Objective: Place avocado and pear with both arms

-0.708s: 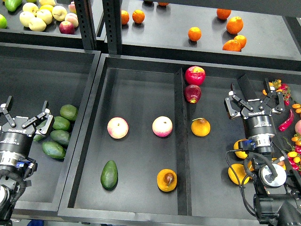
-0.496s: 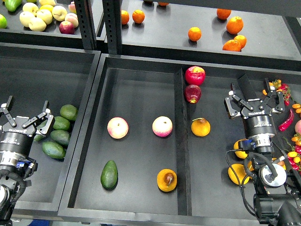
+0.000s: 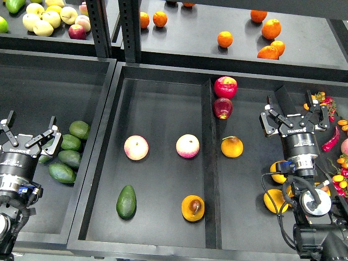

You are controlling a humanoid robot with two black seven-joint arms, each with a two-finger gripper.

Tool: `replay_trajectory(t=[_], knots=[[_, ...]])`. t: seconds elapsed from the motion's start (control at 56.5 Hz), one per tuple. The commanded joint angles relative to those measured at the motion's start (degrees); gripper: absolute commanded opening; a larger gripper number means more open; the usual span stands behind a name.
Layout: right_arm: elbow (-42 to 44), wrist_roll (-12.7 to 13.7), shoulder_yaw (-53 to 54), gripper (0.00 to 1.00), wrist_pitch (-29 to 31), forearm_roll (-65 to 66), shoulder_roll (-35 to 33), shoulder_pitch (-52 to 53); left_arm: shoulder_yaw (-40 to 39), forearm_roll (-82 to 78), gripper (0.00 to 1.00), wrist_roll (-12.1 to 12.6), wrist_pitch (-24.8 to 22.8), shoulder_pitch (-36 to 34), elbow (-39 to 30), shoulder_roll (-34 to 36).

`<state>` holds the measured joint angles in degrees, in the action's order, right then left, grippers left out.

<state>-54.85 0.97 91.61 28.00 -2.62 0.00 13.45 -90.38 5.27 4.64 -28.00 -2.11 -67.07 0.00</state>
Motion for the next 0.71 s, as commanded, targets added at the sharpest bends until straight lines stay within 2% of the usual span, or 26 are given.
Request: replay_trajectory(t=[0.0, 0.23, 0.319, 0.372, 0.425, 0.442, 0.478, 0.531, 0.549, 0.655, 0.69], knots=[[0.09, 0.00, -0.03, 0.99, 0.00, -0.01, 0.00, 0.00, -0.06, 0.00, 1.00, 0.02, 0.00, 0.00, 0.01, 0.00], [0.88, 0.18, 0.06, 0.99, 0.00, -0.01, 0.00, 0.00, -0.06, 0.00, 1.00, 0.11, 0.00, 0.00, 0.18, 0.00], [1.32, 0.70, 0.50, 0.99, 0.00, -0.10, 0.00, 0.00, 0.55, 0.09, 1.00, 1.07, 0.00, -0.26, -0.17, 0.00], [1.67, 0.88, 0.59, 0.99, 0.00, -0.19, 0.00, 0.00, 0.91, 0.09, 1.00, 4.14, 0.00, -0.88, -0.43, 0.00], [2.02, 1.06, 0.76, 0.99, 0.00, -0.54, 0.00, 0.00, 1.26, 0.09, 1.00, 11.07, 0.00, -1.32, -0.87, 0.00], [2.02, 1.06, 0.85, 0.99, 0.00, -0.71, 0.00, 0.09, 1.26, 0.09, 1.00, 11.88, 0.00, -1.32, -0.96, 0.00], [2.20, 1.23, 1.11, 0.99, 0.00, -1.24, 0.00, 0.09, 1.35, 0.18, 1.00, 16.96, 0.00, -2.11, -0.96, 0.00], [2.81, 1.49, 1.11, 0.99, 0.00, -1.51, 0.00, 0.26, 1.52, 0.18, 0.99, 22.50, 0.00, -3.16, -1.05, 0.00], [3.08, 1.58, 1.11, 0.99, 0.00, -1.59, 0.00, 0.44, 1.52, 0.26, 0.99, 23.36, 0.00, -3.43, -1.05, 0.00], [4.48, 2.73, 1.20, 0.99, 0.00, -1.59, 0.00, 1.67, 3.10, 0.44, 0.99, 23.36, 0.00, -5.10, -0.96, 0.00], [4.83, 2.81, 1.29, 0.99, 0.00, -1.59, 0.00, 2.37, 4.33, 0.44, 0.99, 23.36, 0.00, -6.32, -0.87, 2.18]])
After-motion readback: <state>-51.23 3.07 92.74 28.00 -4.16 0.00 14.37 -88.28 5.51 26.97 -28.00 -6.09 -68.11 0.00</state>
